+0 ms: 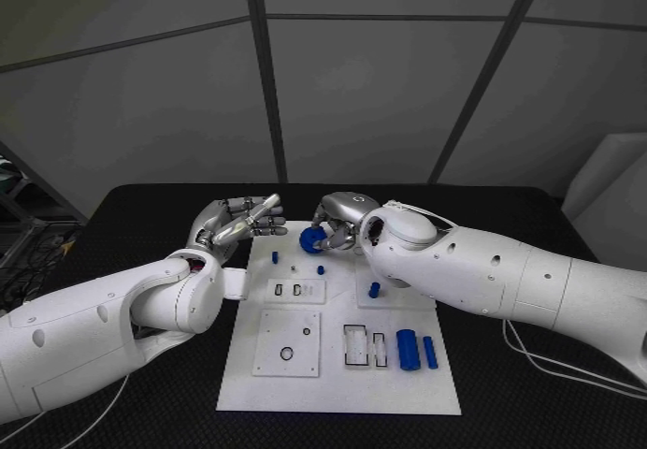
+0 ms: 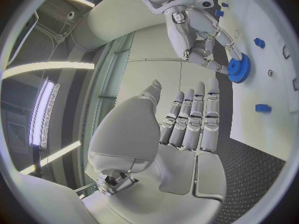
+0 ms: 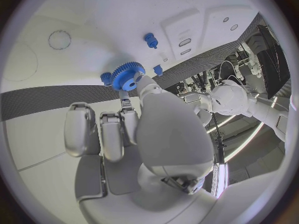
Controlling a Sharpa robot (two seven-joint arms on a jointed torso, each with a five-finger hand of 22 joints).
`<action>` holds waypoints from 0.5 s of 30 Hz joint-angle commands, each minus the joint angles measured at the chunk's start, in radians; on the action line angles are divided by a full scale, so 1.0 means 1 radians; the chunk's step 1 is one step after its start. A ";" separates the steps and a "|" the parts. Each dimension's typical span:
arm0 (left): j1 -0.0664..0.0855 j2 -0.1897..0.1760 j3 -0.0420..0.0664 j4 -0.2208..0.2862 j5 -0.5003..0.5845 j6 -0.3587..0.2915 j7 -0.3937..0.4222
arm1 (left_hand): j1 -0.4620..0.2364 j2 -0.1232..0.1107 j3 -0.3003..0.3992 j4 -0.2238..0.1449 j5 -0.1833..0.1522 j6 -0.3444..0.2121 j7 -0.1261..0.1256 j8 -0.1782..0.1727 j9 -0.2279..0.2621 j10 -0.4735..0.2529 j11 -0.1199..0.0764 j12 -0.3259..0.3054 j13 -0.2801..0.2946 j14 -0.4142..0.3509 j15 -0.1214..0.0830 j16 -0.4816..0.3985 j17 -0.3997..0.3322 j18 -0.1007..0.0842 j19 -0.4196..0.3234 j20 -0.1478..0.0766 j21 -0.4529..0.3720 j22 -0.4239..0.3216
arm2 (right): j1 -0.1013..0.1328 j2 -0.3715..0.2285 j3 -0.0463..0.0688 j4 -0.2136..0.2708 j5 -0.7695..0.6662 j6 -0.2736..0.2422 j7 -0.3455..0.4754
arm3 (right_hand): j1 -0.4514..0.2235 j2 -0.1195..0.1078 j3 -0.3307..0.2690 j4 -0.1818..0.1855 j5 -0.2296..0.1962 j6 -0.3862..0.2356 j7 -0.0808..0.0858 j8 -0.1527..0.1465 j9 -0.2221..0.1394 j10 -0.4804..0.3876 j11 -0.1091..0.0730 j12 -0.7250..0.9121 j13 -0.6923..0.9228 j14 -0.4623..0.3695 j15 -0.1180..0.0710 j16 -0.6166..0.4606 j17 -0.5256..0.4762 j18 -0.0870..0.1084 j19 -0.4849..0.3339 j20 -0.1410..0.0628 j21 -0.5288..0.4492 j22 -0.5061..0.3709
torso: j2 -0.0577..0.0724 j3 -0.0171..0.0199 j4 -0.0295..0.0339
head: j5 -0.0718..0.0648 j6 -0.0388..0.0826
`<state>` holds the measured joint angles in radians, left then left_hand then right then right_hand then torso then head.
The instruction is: Assemble the parts on the task board
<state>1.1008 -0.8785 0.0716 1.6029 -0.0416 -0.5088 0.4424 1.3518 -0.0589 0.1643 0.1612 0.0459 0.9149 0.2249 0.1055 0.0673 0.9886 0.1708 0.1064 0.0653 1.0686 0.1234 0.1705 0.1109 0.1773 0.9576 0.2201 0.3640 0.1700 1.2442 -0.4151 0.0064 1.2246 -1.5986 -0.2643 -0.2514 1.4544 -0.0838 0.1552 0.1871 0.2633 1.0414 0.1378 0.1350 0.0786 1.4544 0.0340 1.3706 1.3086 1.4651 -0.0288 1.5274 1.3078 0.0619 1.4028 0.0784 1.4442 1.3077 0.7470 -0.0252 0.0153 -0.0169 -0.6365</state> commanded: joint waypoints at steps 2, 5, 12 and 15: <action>0.002 0.002 0.001 0.001 -0.003 0.012 0.004 | -0.003 0.007 0.000 -0.008 0.001 0.002 0.005 -0.003 -0.001 0.003 0.007 -0.004 -0.001 0.003 0.002 -0.004 0.002 0.002 0.006 0.004 0.002 -0.001 | 0.001 0.005 -0.002 -0.010 -0.011 0.044 -0.003 | -0.012 0.000 0.006 0.001 0.003 0.018 -0.014 0.001 0.003 -0.001 0.005 -0.002 0.065 0.087 -0.001 0.004 0.178 -0.007 0.006 0.002 0.002 0.009 | 0.000 -0.0001 0.0000 | 0.001 -0.003; 0.002 0.002 0.001 0.000 -0.003 0.012 0.004 | -0.003 0.007 0.000 -0.008 0.001 0.002 0.005 -0.003 -0.001 0.003 0.007 -0.004 -0.001 0.003 0.002 -0.004 0.002 0.002 0.006 0.004 0.002 -0.001 | 0.000 0.006 -0.005 -0.015 -0.014 0.049 -0.006 | -0.015 -0.002 0.006 0.001 0.003 0.016 -0.013 -0.001 0.003 -0.001 0.005 -0.002 0.065 0.087 -0.001 0.004 0.178 -0.008 0.006 0.003 0.003 0.010 | 0.000 0.0009 -0.0002 | 0.002 -0.004; 0.002 0.001 0.001 0.002 -0.003 0.013 0.003 | -0.001 0.008 0.000 -0.010 0.001 0.003 0.005 -0.005 -0.001 0.003 0.007 -0.006 -0.001 0.003 0.003 -0.006 0.002 0.002 0.006 0.004 0.001 -0.001 | -0.001 0.009 -0.008 -0.024 -0.025 0.055 -0.018 | -0.024 -0.009 0.007 0.002 0.001 0.012 -0.010 -0.007 0.001 -0.007 0.007 -0.011 0.057 0.086 0.001 0.002 0.174 -0.007 0.002 0.004 0.000 0.005 | -0.001 0.0002 -0.0012 | 0.001 -0.006; 0.002 0.000 0.001 0.002 -0.003 0.012 0.003 | -0.001 0.008 0.000 -0.010 0.001 0.003 0.005 -0.005 -0.001 0.003 0.007 -0.006 -0.001 0.003 0.003 -0.006 0.002 0.002 0.006 0.004 0.001 -0.001 | -0.002 0.010 -0.009 -0.026 -0.027 0.059 -0.020 | -0.034 -0.017 0.007 0.004 -0.003 0.005 -0.007 -0.015 -0.001 -0.012 0.010 -0.018 0.051 0.086 0.003 0.001 0.172 -0.006 0.000 0.006 -0.002 0.002 | -0.001 0.0003 -0.0007 | 0.001 -0.006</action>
<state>1.1009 -0.8782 0.0716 1.6035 -0.0416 -0.5083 0.4421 1.3518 -0.0589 0.1643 0.1555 0.0459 0.9149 0.2249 0.1055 0.0673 0.9919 0.1740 0.1064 0.0654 1.0686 0.1234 0.1705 0.1115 0.1773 0.9576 0.2200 0.3640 0.1701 1.2435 -0.4050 -0.0001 1.2019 -1.6111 -0.2337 -0.2571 1.4298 -0.0984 0.1579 0.1900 0.2606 1.0432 0.1361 0.1265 0.0789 1.4470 0.0413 1.3588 1.3085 1.4651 -0.0287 1.5273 1.3077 0.0620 1.4028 0.0784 1.4442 1.3075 0.7463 -0.0246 0.0142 -0.0148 -0.6422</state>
